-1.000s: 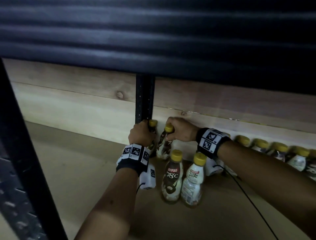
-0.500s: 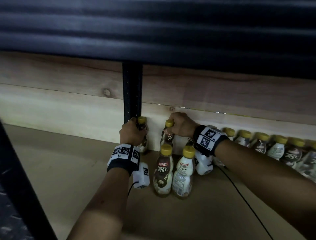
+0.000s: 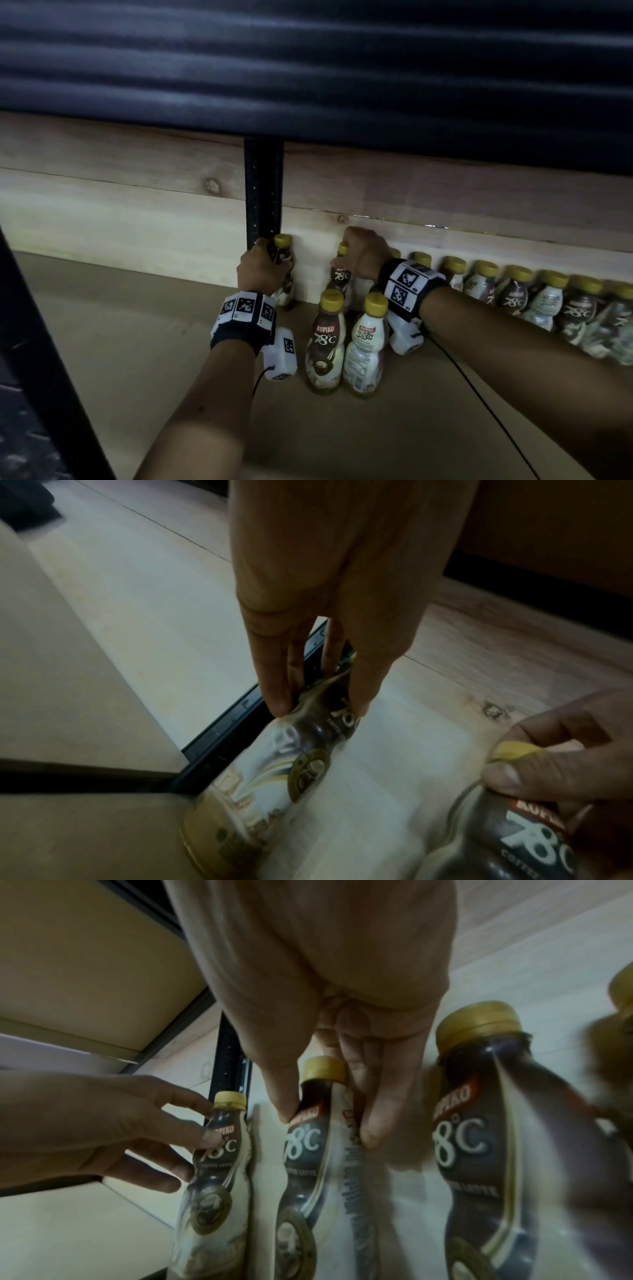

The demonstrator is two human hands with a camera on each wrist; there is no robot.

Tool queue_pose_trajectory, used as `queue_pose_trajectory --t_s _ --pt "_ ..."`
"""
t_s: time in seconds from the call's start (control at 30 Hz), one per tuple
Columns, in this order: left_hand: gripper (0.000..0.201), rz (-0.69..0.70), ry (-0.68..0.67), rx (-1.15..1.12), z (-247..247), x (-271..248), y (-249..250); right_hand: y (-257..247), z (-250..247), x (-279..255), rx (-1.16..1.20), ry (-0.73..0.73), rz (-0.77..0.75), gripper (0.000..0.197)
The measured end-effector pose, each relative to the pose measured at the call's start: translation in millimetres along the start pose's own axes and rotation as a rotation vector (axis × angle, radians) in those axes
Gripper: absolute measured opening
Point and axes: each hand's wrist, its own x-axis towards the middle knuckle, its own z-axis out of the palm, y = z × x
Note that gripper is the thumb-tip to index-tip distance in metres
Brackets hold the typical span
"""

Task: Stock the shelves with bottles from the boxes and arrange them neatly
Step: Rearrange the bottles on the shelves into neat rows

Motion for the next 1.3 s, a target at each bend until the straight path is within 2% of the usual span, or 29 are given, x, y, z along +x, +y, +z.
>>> queue_pose_trajectory --t_s 0.2,0.23,0.3,0.37,0.43,0.47,0.5,0.6,0.7,0.77,0.8,0.9,1.03,1.2,1.3 --pt "0.048 0.023 0.042 -0.043 -14.7 -10.3 6.1 8.0 -13.2 -10.6 0.116 0.062 0.033 0.075" --pt "0.046 0.038 0.060 -0.061 -18.8 -13.9 8.9 8.7 -18.9 -14.1 0.141 0.075 0.046 0.072" --pt "0.039 0.085 0.076 -0.095 -25.9 -24.4 15.1 10.3 -31.0 -24.8 0.221 0.090 0.061 0.054" --pt "0.028 0.138 0.059 -0.140 -30.6 -39.0 22.1 13.9 -39.4 -40.7 0.415 0.094 0.025 0.038" --pt "0.016 0.185 0.031 -0.170 -33.4 -55.5 29.5 15.3 -45.0 -63.0 0.698 0.053 -0.012 0.031" --pt "0.014 0.204 0.016 -0.181 -34.3 -63.6 32.4 15.0 -47.6 -76.5 0.810 0.008 -0.013 0.031" --pt "0.022 0.213 -0.008 -0.205 -35.2 -70.6 34.5 15.5 -49.1 -90.2 0.878 -0.049 -0.021 0.033" --pt "0.042 0.198 -0.176 -0.392 -40.5 -91.1 36.9 24.1 -46.7 -128.2 0.923 -0.228 -0.089 0.053" --pt "0.048 0.195 -0.446 -0.391 -42.2 -106.7 29.5 32.2 -35.2 -155.2 0.864 -0.386 -0.117 0.066" --pt "0.039 0.179 -0.588 -0.376 -37.7 -114.6 23.3 29.6 -22.7 -162.1 0.789 -0.397 -0.132 0.065" --pt "0.032 0.176 -0.612 -0.383 -35.0 -117.6 21.0 27.4 -16.6 -162.8 0.767 -0.364 -0.129 0.060" --pt "0.028 0.187 -0.554 -0.407 -29.4 -119.4 16.2 23.0 -3.7 -159.2 0.744 -0.261 -0.104 0.048" --pt "0.023 0.143 -0.374 -0.345 -27.9 -109.5 7.1 15.5 4.1 -147.9 0.765 -0.180 -0.013 0.035" --pt "0.023 0.060 -0.048 -0.148 -35.5 -91.1 -5.5 3.3 8.5 -130.1 0.748 -0.064 0.026 0.037" --pt "0.029 0.027 0.009 -0.111 -37.4 -81.8 -9.3 -2.8 14.0 -120.3 0.715 -0.040 0.051 0.036"
